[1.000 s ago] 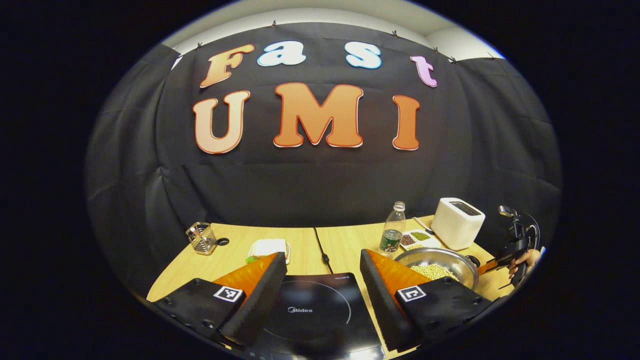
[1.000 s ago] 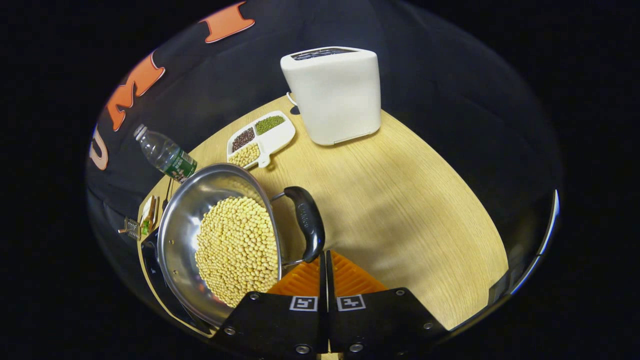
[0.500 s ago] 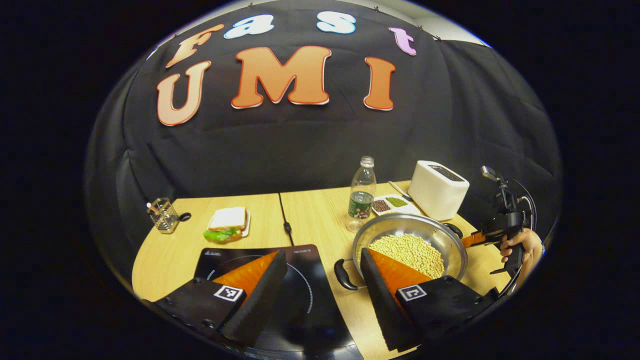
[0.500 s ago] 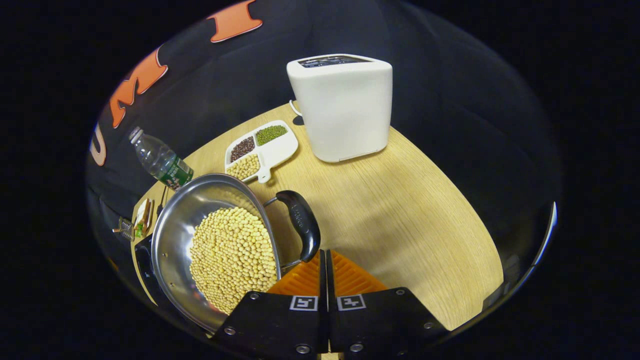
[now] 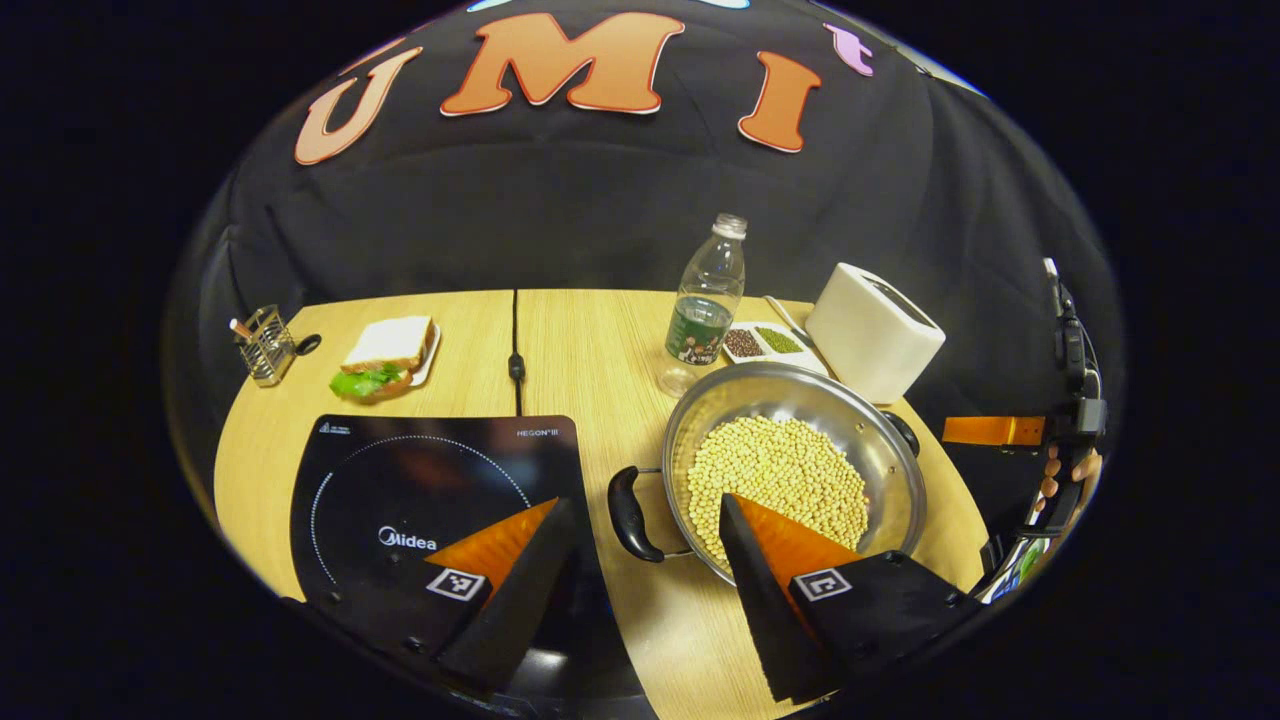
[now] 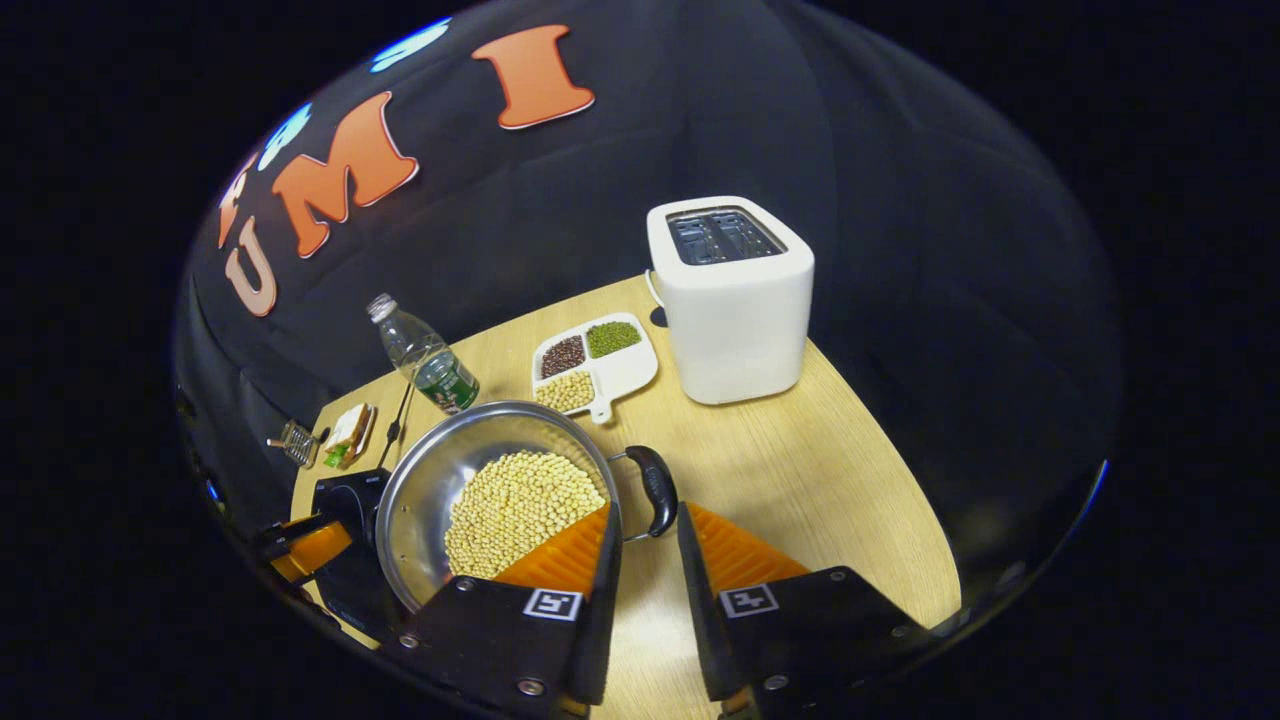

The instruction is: First push the handle of the pot to place it horizontally, then grasp the pot with both hands and set it on the induction cooktop.

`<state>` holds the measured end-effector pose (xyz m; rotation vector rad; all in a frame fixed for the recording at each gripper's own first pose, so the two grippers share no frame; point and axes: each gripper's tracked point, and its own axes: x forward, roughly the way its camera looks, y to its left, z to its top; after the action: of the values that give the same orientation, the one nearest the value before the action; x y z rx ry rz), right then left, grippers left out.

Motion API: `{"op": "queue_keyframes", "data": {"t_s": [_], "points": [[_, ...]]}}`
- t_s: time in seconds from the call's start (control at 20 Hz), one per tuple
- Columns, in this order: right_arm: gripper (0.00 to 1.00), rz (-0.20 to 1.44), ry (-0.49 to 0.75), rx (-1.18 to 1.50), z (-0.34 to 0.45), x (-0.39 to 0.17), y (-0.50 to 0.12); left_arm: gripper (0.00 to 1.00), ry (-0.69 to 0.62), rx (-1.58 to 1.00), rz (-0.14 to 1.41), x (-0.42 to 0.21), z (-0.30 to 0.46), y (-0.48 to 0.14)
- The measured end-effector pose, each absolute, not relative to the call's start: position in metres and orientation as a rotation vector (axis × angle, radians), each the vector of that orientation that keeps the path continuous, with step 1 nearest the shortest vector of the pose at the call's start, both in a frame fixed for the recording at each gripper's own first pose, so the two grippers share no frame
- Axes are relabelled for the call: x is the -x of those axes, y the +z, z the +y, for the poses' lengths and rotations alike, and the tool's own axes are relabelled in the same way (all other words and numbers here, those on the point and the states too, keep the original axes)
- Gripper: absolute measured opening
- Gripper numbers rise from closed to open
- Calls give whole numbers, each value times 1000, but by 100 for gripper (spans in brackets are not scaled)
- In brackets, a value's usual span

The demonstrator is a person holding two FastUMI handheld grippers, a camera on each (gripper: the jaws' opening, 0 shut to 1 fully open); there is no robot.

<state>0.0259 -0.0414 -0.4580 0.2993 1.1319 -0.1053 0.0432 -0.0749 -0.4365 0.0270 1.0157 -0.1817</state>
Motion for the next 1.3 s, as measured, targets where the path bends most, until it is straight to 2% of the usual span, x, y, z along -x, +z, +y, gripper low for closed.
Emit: {"op": "queue_keyframes", "data": {"t_s": [0.05, 0.1, 0.2, 0.3, 0.5, 0.75, 0.95, 1.25, 1.3], "points": [[41, 1129, -93, -293, -39, -28, -456, 96, -175, -28, 1032, -44, -75, -441], [51, 1130, -86, -285, -36, -28, -456, 97, -174, -28, 1051, -43, -77, -447], [64, 1130, -75, -260, -32, -30, -458, 96, -167, -35, 1077, -44, -78, -458], [74, 1115, -68, -240, -33, -34, -457, 97, -158, -44, 1096, -45, -78, -468], [83, 1113, -88, -202, -40, -35, -465, 96, -181, 7, 1132, -44, -93, -486], [87, 1116, -107, -140, -49, -37, -476, 96, -149, -4, 1136, -52, -96, -500], [88, 1142, -132, -78, -48, -42, -498, 96, -174, -91, 1073, -68, -104, -511], [88, 1197, -161, -60, -53, -33, -528, 93, -162, -162, 1009, -89, -118, -523], [85, 1203, -164, -77, -55, -31, -530, 93, -158, -176, 1010, -90, -117, -526]]}}
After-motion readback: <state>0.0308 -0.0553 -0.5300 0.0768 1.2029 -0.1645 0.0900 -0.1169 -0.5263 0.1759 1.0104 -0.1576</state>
